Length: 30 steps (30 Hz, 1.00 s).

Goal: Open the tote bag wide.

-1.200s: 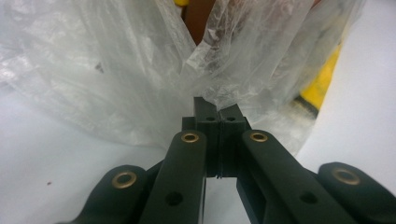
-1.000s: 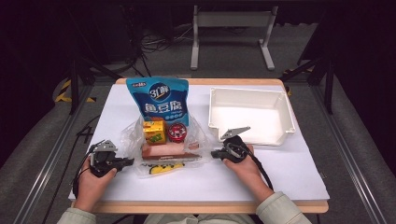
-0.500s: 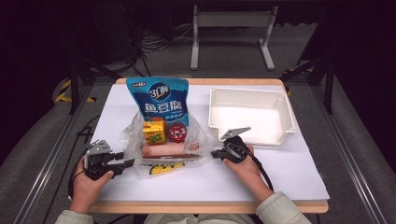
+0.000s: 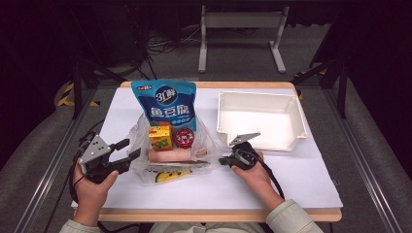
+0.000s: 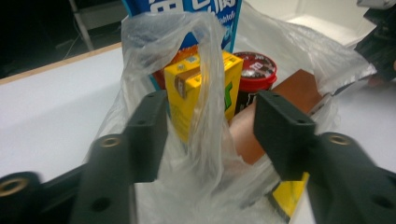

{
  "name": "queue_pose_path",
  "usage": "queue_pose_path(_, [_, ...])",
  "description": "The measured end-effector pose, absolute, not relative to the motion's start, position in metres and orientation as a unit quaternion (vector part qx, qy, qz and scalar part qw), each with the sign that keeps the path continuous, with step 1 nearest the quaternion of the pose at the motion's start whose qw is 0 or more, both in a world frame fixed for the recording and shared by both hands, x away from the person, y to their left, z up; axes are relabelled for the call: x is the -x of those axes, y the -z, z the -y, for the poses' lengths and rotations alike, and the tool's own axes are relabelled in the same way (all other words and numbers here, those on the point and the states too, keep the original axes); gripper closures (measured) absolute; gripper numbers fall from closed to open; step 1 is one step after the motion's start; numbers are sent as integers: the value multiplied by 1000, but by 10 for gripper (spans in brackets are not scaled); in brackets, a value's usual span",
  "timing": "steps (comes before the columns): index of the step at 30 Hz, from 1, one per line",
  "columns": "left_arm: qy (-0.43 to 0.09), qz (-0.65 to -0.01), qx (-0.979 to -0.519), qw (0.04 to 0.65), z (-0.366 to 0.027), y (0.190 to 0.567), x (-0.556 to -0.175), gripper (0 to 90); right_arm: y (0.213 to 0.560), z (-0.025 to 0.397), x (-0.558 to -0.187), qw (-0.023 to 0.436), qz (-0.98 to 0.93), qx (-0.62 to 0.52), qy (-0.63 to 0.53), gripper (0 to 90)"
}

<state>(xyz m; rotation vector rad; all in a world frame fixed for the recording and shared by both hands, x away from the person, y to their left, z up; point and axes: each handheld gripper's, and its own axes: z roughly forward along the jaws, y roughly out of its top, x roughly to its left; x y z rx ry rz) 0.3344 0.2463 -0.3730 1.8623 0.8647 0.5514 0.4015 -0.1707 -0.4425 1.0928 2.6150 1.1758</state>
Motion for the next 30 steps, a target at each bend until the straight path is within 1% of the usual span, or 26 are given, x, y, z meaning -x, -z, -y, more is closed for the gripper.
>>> queue_pose_path(2, [-224,-357,-773,475,-246,375,-336,775,442,171,-401,36,-852,-355,-383,900])
queue_pose_path(3, [-218,-360,-778,468,-247,378,-337,775,442,171,-401,36,-852,-355,-383,900])
queue_pose_path(4, [-200,-370,-783,457,-249,383,-339,850,442,171,-401,36,-852,-354,-383,900])
queue_pose_path(5, [-182,-381,-789,447,-253,389,-342,886,442,171,-401,36,-852,-354,-384,900])
queue_pose_path(11, [-114,-427,-813,379,-257,421,-351,900,442,173,-401,35,-853,-355,-382,900])
queue_pose_path(12, [-114,-427,-813,379,-257,421,-351,900,442,173,-401,35,-853,-355,-382,900])
queue_pose_path(14, [-91,-438,-819,358,-259,433,-356,900,442,174,-401,34,-852,-356,-383,900])
queue_pose_path(16, [-76,-443,-822,349,-258,440,-360,900,442,175,-401,33,-852,-355,-383,900])
queue_pose_path(20, [-80,-438,-830,337,-255,444,-362,900,442,176,-401,32,-852,-356,-382,900])
queue_pose_path(30, [-85,-413,-836,351,-251,445,-360,900,441,188,-389,22,-850,-358,-385,900])
